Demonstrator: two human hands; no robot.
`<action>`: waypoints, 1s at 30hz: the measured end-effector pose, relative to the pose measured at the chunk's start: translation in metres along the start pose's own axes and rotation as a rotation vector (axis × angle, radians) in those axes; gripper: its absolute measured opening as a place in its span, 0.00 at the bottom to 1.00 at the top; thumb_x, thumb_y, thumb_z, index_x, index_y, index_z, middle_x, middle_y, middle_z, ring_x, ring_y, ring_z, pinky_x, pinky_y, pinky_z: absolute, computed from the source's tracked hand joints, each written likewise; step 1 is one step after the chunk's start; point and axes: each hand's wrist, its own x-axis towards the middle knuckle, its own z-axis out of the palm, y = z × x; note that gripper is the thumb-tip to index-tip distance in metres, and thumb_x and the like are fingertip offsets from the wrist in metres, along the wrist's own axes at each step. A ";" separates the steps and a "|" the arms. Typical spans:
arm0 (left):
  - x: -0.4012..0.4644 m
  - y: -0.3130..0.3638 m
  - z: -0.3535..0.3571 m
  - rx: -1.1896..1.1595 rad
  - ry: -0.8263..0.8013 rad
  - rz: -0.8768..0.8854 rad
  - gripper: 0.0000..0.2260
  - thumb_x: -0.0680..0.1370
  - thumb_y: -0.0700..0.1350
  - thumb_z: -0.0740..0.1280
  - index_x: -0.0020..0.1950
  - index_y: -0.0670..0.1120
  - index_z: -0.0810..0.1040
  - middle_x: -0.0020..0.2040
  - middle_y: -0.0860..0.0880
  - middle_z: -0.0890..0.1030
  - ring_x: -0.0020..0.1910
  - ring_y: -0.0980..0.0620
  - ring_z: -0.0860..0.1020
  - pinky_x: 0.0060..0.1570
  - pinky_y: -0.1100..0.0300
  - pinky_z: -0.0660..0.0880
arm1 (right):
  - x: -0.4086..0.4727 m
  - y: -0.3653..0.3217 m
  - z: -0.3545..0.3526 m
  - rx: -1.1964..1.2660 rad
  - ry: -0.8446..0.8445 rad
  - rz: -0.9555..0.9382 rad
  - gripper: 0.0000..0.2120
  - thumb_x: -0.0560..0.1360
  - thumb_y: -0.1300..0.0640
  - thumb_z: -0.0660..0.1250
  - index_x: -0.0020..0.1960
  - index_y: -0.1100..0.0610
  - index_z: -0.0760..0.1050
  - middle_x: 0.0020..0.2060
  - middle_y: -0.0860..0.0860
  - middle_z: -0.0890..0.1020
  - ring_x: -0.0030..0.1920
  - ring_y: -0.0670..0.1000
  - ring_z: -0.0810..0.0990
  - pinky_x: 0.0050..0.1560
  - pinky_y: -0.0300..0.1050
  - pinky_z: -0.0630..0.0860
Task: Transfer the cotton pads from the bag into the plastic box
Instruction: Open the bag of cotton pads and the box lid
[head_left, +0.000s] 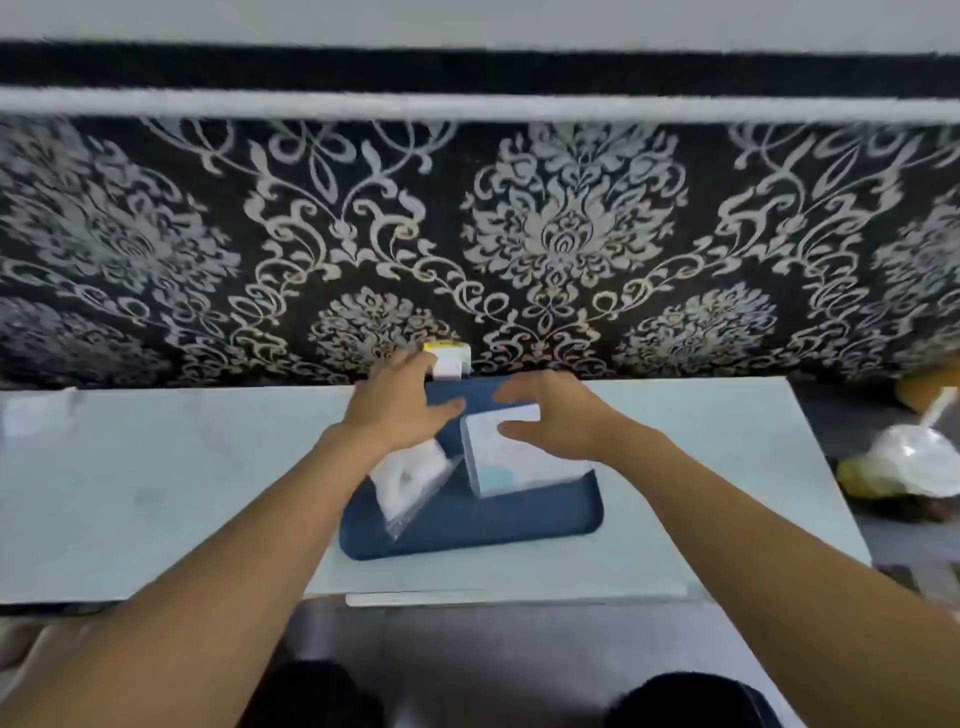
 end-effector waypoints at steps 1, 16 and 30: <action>0.007 -0.014 0.021 0.091 -0.062 -0.032 0.39 0.70 0.71 0.67 0.75 0.53 0.66 0.78 0.46 0.64 0.76 0.40 0.62 0.69 0.41 0.68 | 0.010 0.016 0.023 -0.049 -0.006 -0.035 0.25 0.75 0.48 0.73 0.70 0.54 0.75 0.68 0.50 0.78 0.69 0.51 0.75 0.69 0.45 0.70; 0.018 -0.115 0.127 0.079 0.244 0.224 0.35 0.77 0.69 0.59 0.80 0.53 0.61 0.82 0.49 0.55 0.81 0.47 0.52 0.78 0.39 0.49 | 0.047 0.085 0.159 -0.644 0.289 -0.283 0.45 0.68 0.33 0.72 0.79 0.42 0.59 0.81 0.47 0.57 0.81 0.52 0.51 0.80 0.60 0.45; -0.066 -0.094 0.105 -1.418 0.432 -0.263 0.14 0.75 0.56 0.70 0.50 0.46 0.83 0.45 0.47 0.85 0.39 0.49 0.81 0.37 0.56 0.77 | 0.038 -0.006 0.203 -0.076 0.658 -0.330 0.04 0.74 0.57 0.74 0.42 0.56 0.81 0.39 0.51 0.83 0.41 0.54 0.80 0.40 0.47 0.74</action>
